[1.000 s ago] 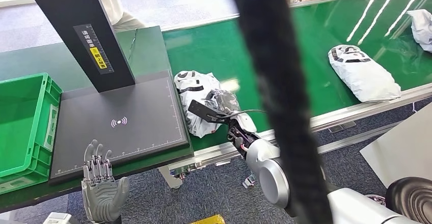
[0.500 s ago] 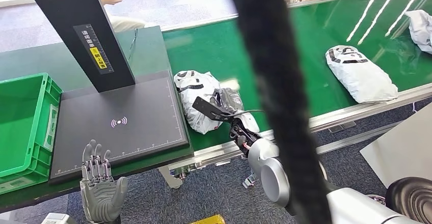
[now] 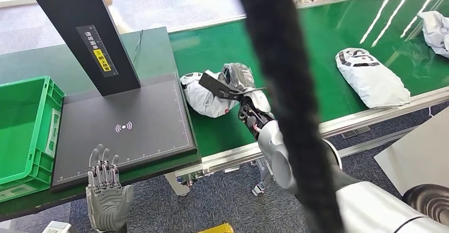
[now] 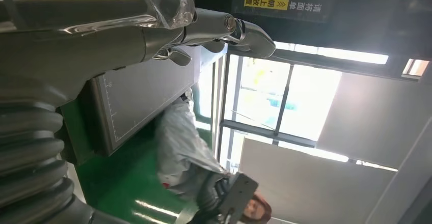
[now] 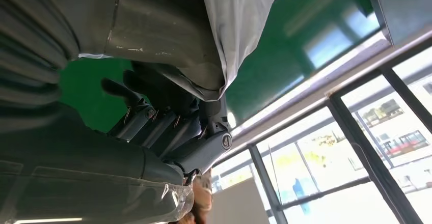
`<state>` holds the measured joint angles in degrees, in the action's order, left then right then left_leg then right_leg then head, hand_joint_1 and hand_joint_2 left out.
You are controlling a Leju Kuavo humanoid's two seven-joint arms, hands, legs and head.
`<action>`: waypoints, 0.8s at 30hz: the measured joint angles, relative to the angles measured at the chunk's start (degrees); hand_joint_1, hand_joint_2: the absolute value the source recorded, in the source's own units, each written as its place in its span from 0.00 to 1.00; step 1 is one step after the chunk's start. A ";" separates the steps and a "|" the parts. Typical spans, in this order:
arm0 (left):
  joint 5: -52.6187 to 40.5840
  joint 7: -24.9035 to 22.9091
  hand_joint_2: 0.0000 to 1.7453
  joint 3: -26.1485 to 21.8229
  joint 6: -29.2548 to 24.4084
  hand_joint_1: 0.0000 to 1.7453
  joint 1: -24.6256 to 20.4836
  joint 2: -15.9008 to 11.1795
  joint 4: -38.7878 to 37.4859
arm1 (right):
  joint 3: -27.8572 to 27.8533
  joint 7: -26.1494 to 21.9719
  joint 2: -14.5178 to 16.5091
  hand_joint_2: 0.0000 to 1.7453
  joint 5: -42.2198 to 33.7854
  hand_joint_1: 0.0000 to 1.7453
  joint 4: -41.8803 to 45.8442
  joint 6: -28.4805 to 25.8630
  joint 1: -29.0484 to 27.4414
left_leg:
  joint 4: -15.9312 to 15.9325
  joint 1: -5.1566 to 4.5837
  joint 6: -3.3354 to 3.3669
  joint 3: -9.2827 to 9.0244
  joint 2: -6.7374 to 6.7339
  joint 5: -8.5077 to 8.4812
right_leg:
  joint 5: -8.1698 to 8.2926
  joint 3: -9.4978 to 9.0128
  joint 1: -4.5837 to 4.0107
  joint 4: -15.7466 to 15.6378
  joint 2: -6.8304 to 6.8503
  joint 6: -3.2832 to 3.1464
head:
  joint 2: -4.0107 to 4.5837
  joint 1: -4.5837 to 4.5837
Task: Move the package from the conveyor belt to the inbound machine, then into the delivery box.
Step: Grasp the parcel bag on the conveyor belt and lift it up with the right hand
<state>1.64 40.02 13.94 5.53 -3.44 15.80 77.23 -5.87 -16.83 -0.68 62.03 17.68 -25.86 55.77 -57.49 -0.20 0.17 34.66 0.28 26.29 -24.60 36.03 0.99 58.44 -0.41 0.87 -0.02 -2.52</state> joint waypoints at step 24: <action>1.45 0.00 1.00 1.70 1.83 0.00 -3.01 0.22 -3.52 | 4.67 7.13 1.46 0.00 6.79 1.00 1.06 6.55 18.41 | 0.00 0.01 0.00 0.00 0.00 0.00 | 0.00 0.02 -0.02 0.01 0.00 0.00 | 0.00 -0.02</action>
<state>3.09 40.02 15.64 7.37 -6.45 16.02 73.71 -1.20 -9.70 0.79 68.83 18.74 -19.31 74.18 -57.49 -0.19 0.17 34.67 0.28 26.28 -24.60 36.05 0.98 58.45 -0.41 0.87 -0.02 -2.54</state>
